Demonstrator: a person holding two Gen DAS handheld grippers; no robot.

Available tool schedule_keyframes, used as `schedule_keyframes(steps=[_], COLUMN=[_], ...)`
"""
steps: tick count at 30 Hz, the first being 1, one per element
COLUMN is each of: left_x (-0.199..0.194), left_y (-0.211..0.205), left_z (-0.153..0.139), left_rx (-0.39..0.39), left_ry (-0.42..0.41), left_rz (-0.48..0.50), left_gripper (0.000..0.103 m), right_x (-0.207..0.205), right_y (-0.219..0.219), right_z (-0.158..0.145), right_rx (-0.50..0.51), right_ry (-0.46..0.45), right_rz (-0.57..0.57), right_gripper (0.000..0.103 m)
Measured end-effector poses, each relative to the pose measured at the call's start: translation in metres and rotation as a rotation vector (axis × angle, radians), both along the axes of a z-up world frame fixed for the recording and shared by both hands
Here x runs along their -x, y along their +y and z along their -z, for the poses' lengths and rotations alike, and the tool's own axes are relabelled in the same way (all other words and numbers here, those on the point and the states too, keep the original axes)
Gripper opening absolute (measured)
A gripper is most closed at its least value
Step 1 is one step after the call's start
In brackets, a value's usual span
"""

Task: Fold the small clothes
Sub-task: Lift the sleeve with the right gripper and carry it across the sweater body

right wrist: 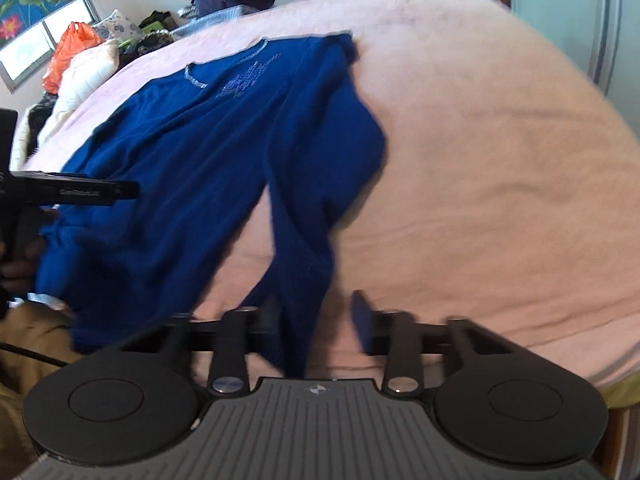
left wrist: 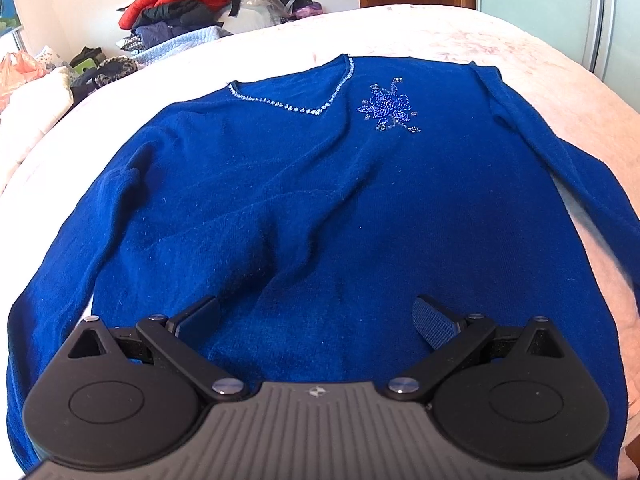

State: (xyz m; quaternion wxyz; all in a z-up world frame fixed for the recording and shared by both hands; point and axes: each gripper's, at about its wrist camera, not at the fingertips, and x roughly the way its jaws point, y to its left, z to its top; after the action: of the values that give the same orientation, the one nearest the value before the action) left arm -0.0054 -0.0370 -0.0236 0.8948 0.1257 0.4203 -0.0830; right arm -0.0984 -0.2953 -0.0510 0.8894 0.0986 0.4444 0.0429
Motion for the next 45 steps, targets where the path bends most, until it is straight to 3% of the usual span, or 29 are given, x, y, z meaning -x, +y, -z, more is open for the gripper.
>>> schedule_keyframes(steps=[1, 4, 7, 9, 15, 18, 20, 23, 25, 27, 30, 32, 34, 36, 41, 45], left_x=[0.0, -0.001, -0.001, -0.002, -0.002, -0.003, -0.003, -0.004, -0.005, -0.004, -0.004, -0.004, -0.004, -0.005, -0.006, -0.007], left_y=[0.0, 0.0, 0.001, 0.002, 0.002, 0.003, 0.004, 0.004, 0.003, 0.002, 0.002, 0.002, 0.003, 0.004, 0.007, 0.011], left_z=[0.0, 0.001, 0.001, 0.001, 0.003, 0.003, 0.003, 0.004, 0.004, 0.005, 0.005, 0.006, 0.006, 0.005, 0.004, -0.001], left_rx=[0.002, 0.0, -0.001, 0.006, 0.004, 0.004, 0.004, 0.006, 0.005, 0.003, 0.001, 0.002, 0.0, -0.002, 0.005, 0.016], left_ry=[0.003, 0.007, 0.003, 0.006, 0.015, 0.013, 0.015, 0.018, 0.021, 0.02, 0.019, 0.023, 0.024, 0.02, 0.007, -0.01], left_rz=[0.0, 0.003, 0.0, -0.005, -0.002, -0.003, -0.01, -0.016, -0.016, -0.009, -0.005, -0.006, -0.005, -0.009, -0.025, -0.032], left_gripper=[0.103, 0.103, 0.103, 0.103, 0.103, 0.103, 0.103, 0.103, 0.103, 0.103, 0.103, 0.103, 0.103, 0.103, 0.103, 0.103], right_x=[0.0, -0.002, 0.001, 0.002, 0.017, 0.012, 0.006, 0.009, 0.013, 0.017, 0.031, 0.039, 0.034, 0.022, 0.015, 0.01], right_y=[-0.004, -0.027, -0.071, -0.097, -0.164, -0.187, -0.202, -0.214, -0.207, -0.196, -0.185, -0.186, -0.186, -0.185, -0.191, -0.214], right_z=[-0.001, -0.006, -0.018, -0.029, -0.042, -0.018, 0.007, 0.037, 0.044, 0.047, 0.055, 0.062, 0.066, 0.061, 0.041, 0.011], right_rx=[-0.024, -0.163, -0.424, -0.485, -0.47, -0.435, -0.42, -0.542, -0.572, -0.578, -0.616, -0.655, -0.642, -0.607, -0.631, -0.782], right_ry=[0.002, -0.025, -0.119, -0.182, -0.284, -0.228, -0.179, -0.177, -0.208, -0.236, -0.261, -0.291, -0.3, -0.284, -0.354, -0.47], right_rz=[0.007, 0.048, 0.147, 0.217, 0.415, 0.521, 0.617, 0.725, 0.716, 0.686, 0.679, 0.694, 0.717, 0.752, 0.745, 0.71], right_gripper=[0.005, 0.005, 0.005, 0.006, 0.006, 0.007, 0.012, 0.021, 0.044, 0.049, 0.05, 0.045, 0.021, 0.005, 0.008, 0.008])
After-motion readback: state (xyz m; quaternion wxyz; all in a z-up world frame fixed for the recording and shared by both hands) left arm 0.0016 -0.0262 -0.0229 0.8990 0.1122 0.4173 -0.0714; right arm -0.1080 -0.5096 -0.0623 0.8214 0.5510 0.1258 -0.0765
